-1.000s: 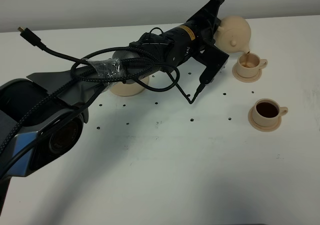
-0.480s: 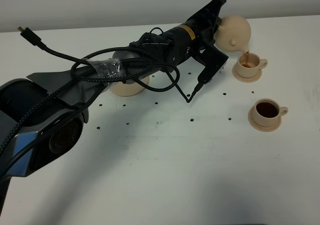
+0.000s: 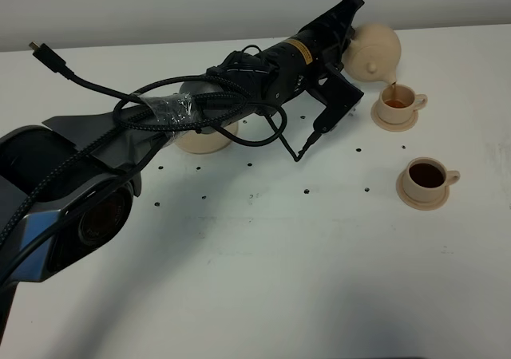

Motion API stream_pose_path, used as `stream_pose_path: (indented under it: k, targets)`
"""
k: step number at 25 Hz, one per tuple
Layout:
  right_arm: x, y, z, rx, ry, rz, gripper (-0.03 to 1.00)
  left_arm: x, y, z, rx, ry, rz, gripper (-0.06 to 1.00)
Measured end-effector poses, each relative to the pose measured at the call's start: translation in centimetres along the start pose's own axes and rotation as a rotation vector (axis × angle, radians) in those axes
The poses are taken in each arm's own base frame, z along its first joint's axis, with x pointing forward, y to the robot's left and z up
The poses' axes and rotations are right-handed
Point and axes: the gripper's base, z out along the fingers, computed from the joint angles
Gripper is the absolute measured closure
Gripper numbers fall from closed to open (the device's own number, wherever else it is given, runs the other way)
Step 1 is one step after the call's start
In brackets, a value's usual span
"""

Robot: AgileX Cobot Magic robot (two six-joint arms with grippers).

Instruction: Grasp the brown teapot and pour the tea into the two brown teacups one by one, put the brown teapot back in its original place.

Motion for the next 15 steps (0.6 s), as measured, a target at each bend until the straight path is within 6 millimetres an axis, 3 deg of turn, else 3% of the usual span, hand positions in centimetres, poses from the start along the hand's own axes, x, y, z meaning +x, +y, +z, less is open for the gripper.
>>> stream_pose_path:
  k: [15]
  targets:
    - [0.0,0.0,0.0,0.0,0.0,0.0,0.55,0.02,0.15,0.0,-0.017,0.003,0.019,0.81]
